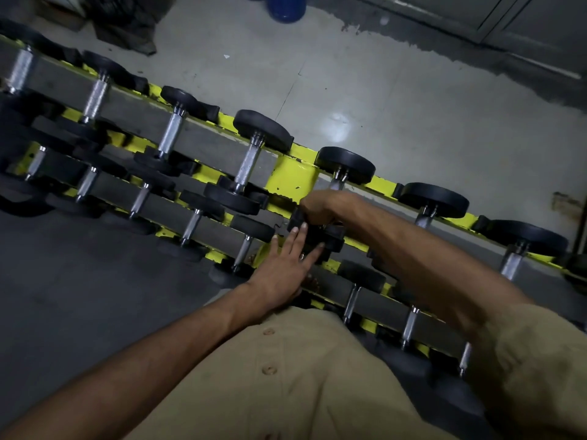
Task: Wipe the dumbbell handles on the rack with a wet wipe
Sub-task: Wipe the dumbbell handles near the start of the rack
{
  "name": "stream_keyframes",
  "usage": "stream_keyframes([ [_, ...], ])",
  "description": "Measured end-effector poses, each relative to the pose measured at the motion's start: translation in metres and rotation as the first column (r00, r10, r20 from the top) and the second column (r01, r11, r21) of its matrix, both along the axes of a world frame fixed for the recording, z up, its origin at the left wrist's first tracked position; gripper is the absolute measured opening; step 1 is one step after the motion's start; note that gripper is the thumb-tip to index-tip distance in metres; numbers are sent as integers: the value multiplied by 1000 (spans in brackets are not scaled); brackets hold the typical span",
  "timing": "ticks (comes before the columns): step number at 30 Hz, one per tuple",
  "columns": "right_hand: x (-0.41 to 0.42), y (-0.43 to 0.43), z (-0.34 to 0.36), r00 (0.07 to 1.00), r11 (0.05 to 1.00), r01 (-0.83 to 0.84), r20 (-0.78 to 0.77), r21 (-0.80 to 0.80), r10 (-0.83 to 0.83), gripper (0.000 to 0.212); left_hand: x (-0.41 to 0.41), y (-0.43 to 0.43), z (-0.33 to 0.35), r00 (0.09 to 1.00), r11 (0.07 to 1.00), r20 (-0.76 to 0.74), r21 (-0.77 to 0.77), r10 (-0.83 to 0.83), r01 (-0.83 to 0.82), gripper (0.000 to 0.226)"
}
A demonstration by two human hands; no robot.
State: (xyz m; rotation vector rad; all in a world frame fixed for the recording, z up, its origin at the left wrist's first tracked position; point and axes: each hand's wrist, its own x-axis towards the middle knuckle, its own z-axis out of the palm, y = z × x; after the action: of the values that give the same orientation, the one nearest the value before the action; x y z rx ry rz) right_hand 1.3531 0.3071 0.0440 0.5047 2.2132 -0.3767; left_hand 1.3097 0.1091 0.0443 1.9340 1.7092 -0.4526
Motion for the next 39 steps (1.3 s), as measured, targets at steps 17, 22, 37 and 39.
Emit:
stream_keyframes([
  [17, 74, -12, -37, 809, 987, 150, -580, 55, -91, 15, 4, -2, 0, 999, 999, 28, 0, 34, -34, 102],
  [22, 98, -35, -56, 470, 802, 553, -710, -226, -525, 9, 6, -3, 1, 998, 998, 37, -8, 59, -59, 101],
  [37, 71, -25, -68, -347, -268, 643, 38, -718, -937, 30, -5, 2, 6, 999, 1000, 52, -28, -4, 6, 99],
  [39, 77, -29, -66, -325, -284, 630, 86, -723, -942, 30, -6, 2, 5, 998, 1000, 56, -27, -14, 15, 99],
])
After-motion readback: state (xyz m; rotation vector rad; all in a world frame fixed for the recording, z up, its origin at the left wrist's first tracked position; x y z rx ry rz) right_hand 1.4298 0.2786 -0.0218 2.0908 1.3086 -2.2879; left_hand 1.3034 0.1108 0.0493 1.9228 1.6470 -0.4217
